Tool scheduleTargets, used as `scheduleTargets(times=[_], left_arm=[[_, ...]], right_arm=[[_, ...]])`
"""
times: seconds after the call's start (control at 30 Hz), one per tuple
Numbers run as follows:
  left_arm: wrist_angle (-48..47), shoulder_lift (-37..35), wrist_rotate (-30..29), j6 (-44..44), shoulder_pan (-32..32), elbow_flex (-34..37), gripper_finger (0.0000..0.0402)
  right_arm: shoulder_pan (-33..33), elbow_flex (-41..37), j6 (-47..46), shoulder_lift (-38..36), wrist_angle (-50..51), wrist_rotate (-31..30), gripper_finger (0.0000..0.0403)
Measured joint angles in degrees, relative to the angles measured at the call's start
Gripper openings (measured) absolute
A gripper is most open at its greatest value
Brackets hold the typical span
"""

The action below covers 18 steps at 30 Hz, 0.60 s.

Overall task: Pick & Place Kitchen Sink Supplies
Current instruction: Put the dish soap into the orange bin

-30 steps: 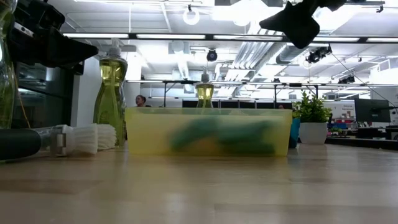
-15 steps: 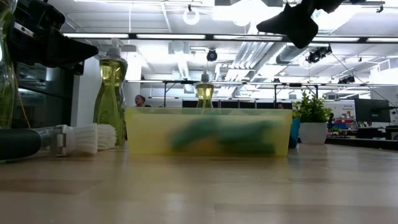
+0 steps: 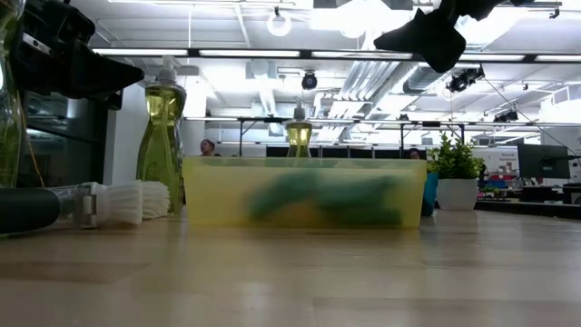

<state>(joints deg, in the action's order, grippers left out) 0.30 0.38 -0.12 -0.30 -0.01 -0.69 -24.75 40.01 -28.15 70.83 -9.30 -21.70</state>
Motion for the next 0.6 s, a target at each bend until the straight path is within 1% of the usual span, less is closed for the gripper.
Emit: scheduleTargets(times=[0.33, 0.47, 0.6], left_arm=[[0.2, 0.0, -0.7, -1.7, 0.0, 0.0, 0.0001], [1.9, 0.0, -1.1, -4.1, 0.0, 0.0, 0.0001], [3.3, 0.0, 1.0, -5.6, 0.0, 0.0, 0.0001]], right_arm=[[0.0, 0.0, -0.3, 0.0, 0.0, 0.2, 0.0321], [0.0, 0.0, -0.3, 0.0, 0.0, -0.5, 0.0321], [0.0, 0.0, -0.2, 0.0, 0.0, -0.7, 0.0321]])
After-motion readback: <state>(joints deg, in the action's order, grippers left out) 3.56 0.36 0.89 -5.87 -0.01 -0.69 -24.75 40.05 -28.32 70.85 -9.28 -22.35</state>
